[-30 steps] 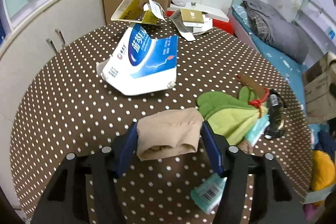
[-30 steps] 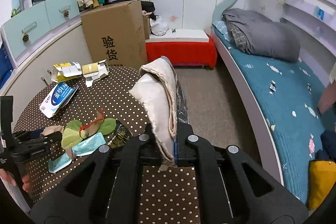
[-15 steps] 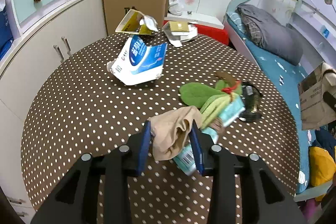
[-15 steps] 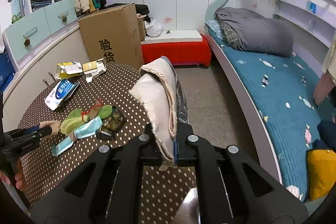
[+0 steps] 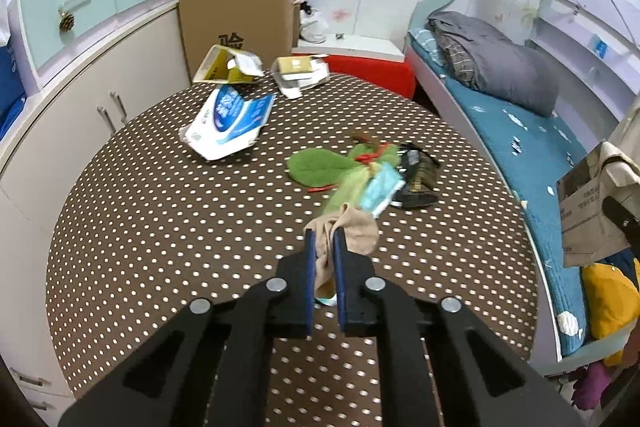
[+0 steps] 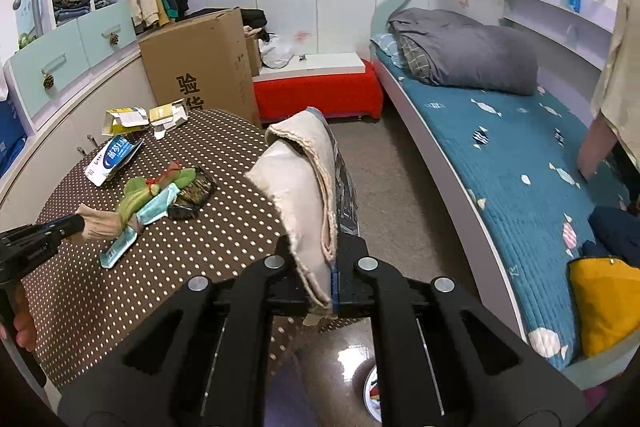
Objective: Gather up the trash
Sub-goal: 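Carry both beige cloths over the blue bucket and open both grippers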
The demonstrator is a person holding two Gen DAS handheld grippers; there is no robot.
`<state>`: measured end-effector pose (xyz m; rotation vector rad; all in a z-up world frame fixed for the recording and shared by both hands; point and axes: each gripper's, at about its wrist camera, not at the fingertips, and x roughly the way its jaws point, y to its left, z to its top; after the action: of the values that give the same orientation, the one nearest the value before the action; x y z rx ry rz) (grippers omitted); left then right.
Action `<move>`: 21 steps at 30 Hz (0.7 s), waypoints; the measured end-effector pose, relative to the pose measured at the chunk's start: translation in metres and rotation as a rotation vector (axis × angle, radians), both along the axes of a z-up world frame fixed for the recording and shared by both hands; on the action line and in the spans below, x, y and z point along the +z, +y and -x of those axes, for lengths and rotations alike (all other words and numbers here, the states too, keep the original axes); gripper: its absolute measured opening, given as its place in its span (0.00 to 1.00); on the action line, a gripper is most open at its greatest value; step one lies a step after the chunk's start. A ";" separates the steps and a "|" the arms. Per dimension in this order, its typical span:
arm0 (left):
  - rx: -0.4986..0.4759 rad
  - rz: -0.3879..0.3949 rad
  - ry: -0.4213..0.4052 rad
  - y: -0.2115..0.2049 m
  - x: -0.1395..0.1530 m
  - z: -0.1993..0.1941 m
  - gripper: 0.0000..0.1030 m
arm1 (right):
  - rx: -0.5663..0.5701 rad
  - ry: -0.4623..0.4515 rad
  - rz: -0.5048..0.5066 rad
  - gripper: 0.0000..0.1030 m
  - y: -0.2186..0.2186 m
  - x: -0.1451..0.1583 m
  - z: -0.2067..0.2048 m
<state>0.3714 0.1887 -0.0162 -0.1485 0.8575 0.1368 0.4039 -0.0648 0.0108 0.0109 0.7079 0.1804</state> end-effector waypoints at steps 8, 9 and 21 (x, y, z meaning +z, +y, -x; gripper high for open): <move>-0.058 -0.008 -0.049 -0.034 0.022 0.009 0.07 | -0.047 -0.008 -0.007 0.06 -0.027 0.002 0.016; -0.075 -0.011 -0.057 -0.041 0.024 0.009 0.07 | -0.053 -0.009 -0.008 0.06 -0.031 0.002 0.019; -0.285 -0.012 -0.044 -0.144 0.019 0.004 0.07 | -0.168 0.008 -0.021 0.06 -0.093 -0.006 0.050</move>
<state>0.3670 0.0443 0.0023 -0.0167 0.8254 -0.1274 0.3542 -0.1583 0.0048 0.0904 0.7096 0.0270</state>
